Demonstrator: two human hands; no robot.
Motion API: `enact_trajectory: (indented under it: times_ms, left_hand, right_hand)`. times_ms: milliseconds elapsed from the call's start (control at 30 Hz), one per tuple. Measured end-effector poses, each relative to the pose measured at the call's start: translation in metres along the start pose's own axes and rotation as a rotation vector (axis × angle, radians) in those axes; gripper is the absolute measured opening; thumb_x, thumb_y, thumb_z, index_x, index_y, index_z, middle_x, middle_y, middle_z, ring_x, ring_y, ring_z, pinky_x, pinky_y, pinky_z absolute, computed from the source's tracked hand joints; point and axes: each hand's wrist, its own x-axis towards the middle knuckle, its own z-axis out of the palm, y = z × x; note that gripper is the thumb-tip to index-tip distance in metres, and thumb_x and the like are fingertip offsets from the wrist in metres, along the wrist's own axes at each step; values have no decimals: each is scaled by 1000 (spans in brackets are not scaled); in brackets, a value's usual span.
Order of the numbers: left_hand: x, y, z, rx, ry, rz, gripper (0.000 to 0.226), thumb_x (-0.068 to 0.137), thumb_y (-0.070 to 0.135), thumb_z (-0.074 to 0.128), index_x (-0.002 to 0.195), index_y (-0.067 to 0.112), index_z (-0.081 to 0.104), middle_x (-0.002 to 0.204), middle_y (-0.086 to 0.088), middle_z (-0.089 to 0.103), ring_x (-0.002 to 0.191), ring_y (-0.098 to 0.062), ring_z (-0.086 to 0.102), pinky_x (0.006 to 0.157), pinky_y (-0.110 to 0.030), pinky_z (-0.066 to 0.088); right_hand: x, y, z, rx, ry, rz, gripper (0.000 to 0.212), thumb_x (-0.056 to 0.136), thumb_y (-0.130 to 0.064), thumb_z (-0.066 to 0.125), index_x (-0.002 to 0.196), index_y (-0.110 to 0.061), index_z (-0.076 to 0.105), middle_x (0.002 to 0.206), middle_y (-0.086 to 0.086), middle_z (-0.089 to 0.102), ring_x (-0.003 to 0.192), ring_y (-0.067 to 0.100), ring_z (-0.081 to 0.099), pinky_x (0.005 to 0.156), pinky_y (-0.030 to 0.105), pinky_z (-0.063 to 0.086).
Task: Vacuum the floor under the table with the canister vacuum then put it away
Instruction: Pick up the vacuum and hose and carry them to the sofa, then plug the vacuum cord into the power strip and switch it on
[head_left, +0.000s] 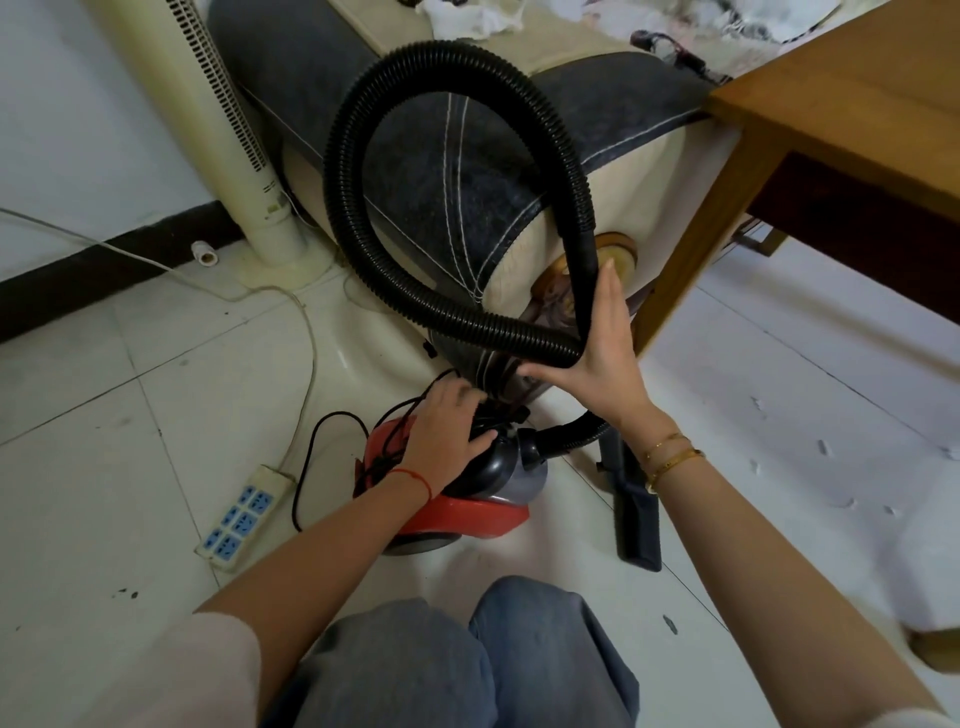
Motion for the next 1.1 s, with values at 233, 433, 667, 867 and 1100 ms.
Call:
enact_trajectory:
  times_ms: [233,433,667,867,1100]
  left_hand:
    - [22,16,0,15,-158,34,27,87,37,64,104,18,71,100,1,68,96,-14,59,84,-27,48]
    - [36,28,-3,168,-205,26,17,90,27,60,89,16,73,89,-1,67,87,-16,61,78,-28,50]
    - [15,7,-22,28,22,-48,13,85,20,61,73,13,61,75,0,58,77,-16,54,73,-26,45]
    - [-42,-32,-51,-272,127,-376,6,90,15,58,86,10,58,82,0,54,77,-14,52,67,-22,39]
    - [-101,-73,-84,-442,190,-669,15,88,20,65,88,5,66,83,-7,69,76,-18,62,71,-28,46]
  right_hand:
    - [-8,-13,-10,-148,10,-135,137,64,-71,71,151,-2,-8,160,15,-8,149,23,-7,121,47,11]
    - [-10,-27,-17,-192,87,-225,98,86,-58,60,151,-3,14,159,12,14,148,20,12,121,37,18]
    - [-7,-54,-13,-196,193,-377,24,97,-29,51,86,-10,62,83,2,58,81,16,54,74,34,47]
    - [-23,-98,33,-215,34,-551,47,100,-31,46,56,-14,53,53,-2,47,51,14,48,48,30,39]
    - [-48,-146,142,-154,-377,-235,40,96,-40,47,78,-10,65,81,6,60,79,24,58,66,34,45]
